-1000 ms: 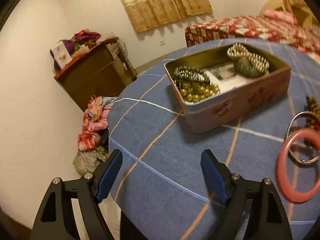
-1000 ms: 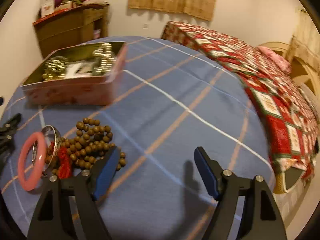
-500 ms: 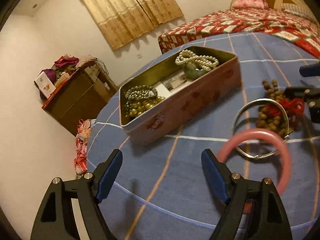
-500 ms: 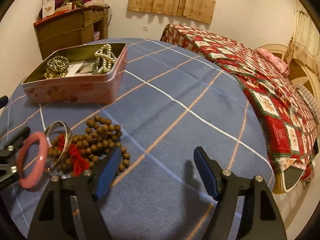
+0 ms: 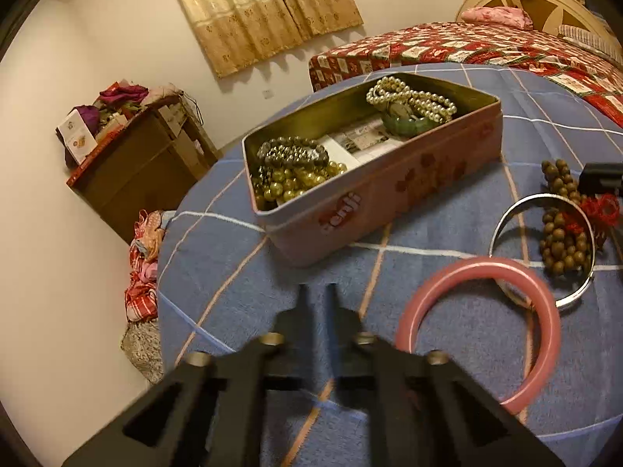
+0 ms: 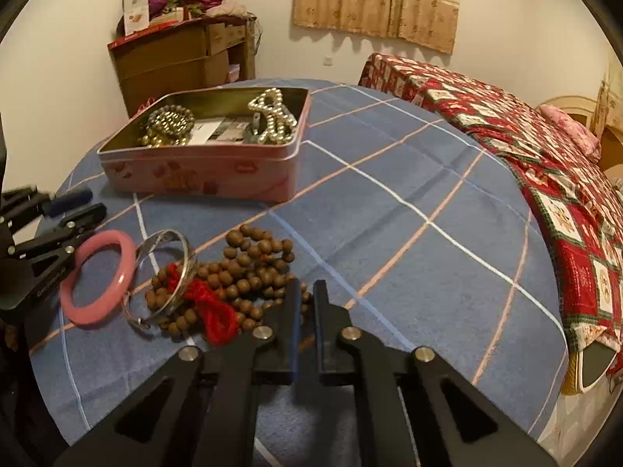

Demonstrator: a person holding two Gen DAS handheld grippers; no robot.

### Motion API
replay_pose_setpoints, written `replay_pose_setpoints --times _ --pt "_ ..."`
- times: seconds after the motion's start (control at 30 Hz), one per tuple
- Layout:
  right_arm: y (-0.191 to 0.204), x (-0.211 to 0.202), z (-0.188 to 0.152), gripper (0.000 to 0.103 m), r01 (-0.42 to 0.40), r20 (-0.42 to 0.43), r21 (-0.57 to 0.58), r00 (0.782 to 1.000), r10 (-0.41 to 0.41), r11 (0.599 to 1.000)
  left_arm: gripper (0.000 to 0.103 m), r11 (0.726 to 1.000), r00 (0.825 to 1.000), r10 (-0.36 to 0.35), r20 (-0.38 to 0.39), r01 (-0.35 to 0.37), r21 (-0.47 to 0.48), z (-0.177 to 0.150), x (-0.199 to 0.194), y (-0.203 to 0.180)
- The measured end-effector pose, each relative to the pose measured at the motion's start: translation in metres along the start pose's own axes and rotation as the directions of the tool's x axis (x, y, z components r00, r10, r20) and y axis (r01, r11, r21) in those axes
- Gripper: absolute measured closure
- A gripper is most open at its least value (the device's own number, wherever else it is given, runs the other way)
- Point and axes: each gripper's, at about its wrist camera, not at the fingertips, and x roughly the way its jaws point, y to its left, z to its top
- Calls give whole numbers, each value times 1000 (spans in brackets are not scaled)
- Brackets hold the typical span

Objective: Organize jewelry

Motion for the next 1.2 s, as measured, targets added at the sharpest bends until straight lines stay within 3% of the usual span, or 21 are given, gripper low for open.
replay_pose_setpoints --times 0.1,0.23,0.33,0.37,0.5,0.57,0.6,0.67,0.7,1.0,1.2 --pt "-3 -2 2 96 42 13 8 999 -43 999 103 999 1000 -21 4 21 -43 -2 -1 9" --pt "-15 -4 8 92 13 2 63 1000 -13 998 103 996 999 -28 31 31 -88 2 -9 21" --pt "-23 -5 12 51 -34 14 127 999 33 991 103 993 998 -50 40 54 -107 3 -12 23" --pt "-23 -5 13 48 -45 20 137 999 43 990 103 992 997 -59 43 64 -111 3 -13 22" --pt "-15 -2 22 48 -67 17 144 998 65 987 102 992 996 -86 12 86 -88 6 -13 9" --pt "-11 1 25 45 -79 10 139 997 78 987 93 990 993 -114 13 115 -85 5 -14 4" --pt "-7 4 26 44 -85 -3 125 996 86 989 85 989 992 -125 8 125 -84 5 -14 1" --pt "-2 9 27 44 -90 -17 102 996 92 991 35 991 994 -105 19 106 -85 4 -16 -1" --pt "0 11 27 44 -84 -26 94 996 87 992 29 992 995 -90 36 93 -83 3 -19 -2" --pt "-5 15 25 44 -92 -42 108 994 97 990 28 989 993 -100 65 106 -99 6 -32 6" --pt "-5 7 22 44 -92 -27 116 995 96 989 28 992 991 -120 58 122 -29 5 -45 -13"
